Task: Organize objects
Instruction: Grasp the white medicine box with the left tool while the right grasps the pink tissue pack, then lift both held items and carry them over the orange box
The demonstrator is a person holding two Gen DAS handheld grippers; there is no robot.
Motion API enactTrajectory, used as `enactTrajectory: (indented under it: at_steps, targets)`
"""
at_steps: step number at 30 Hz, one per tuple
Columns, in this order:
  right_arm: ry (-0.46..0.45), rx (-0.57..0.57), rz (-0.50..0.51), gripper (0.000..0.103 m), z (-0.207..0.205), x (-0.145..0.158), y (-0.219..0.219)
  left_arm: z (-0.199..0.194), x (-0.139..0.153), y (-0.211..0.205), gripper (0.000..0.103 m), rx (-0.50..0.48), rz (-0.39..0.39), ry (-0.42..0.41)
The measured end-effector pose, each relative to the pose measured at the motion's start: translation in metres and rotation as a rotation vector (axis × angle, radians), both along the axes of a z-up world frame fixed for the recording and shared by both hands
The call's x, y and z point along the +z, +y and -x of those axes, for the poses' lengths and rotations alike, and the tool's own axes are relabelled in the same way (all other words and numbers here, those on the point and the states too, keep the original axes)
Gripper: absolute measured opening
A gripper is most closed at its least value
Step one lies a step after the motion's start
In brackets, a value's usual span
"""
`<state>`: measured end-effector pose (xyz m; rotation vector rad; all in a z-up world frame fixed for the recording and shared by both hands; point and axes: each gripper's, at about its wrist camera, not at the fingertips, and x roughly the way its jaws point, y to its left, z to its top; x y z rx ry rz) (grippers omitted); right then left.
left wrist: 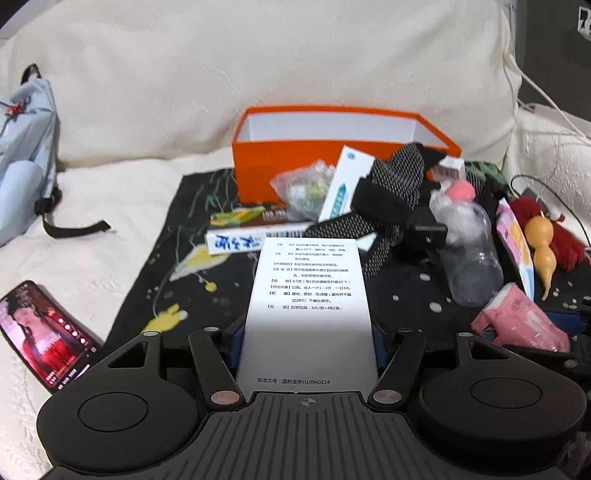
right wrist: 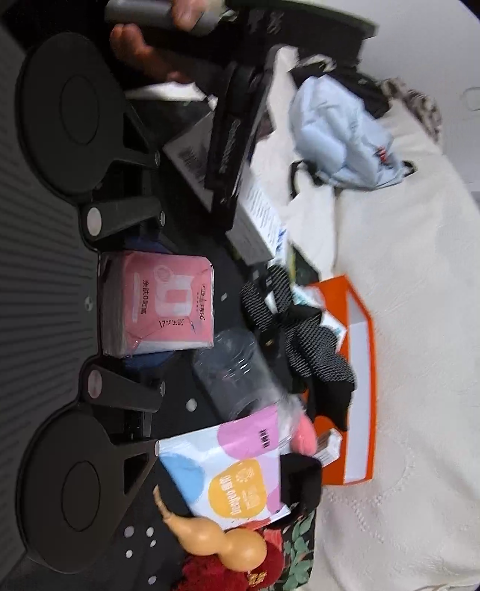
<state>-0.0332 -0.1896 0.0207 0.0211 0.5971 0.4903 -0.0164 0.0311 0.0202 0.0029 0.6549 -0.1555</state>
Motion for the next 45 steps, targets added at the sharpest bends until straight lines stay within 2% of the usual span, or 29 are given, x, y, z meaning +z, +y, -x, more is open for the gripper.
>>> enactTrajectory:
  at_steps: [6, 9, 13, 18, 24, 30, 37, 45]
  targets:
    - [-0.053, -0.022, -0.103, 0.058, 0.003, 0.011, -0.012, 0.0, 0.001, 0.002, 0.103, 0.005, 0.011, -0.005]
    - [-0.054, -0.039, -0.195, 0.058, -0.001, 0.016, -0.025, 0.001, 0.001, 0.003, 0.103, -0.002, 0.013, -0.011]
    - [-0.093, -0.106, -0.232, 0.058, -0.004, 0.021, -0.038, 0.003, 0.002, 0.001, 0.103, -0.02, 0.018, -0.021]
    - [-0.096, -0.195, -0.245, 0.058, -0.011, 0.018, -0.051, 0.008, 0.005, -0.001, 0.103, -0.043, 0.023, -0.05]
    - [-0.089, -0.233, -0.242, 0.058, -0.015, 0.014, -0.055, 0.014, 0.01, -0.006, 0.103, -0.068, 0.021, -0.093]
    - [-0.101, -0.242, -0.245, 0.058, -0.012, 0.014, -0.057, 0.018, 0.016, -0.007, 0.103, -0.077, 0.036, -0.132]
    - [-0.098, -0.254, -0.257, 0.058, -0.012, 0.014, -0.059, 0.016, 0.018, -0.008, 0.103, -0.077, 0.034, -0.131]
    - [-0.089, -0.259, -0.266, 0.058, -0.015, 0.018, -0.06, 0.009, 0.037, -0.015, 0.103, -0.085, 0.036, -0.145]
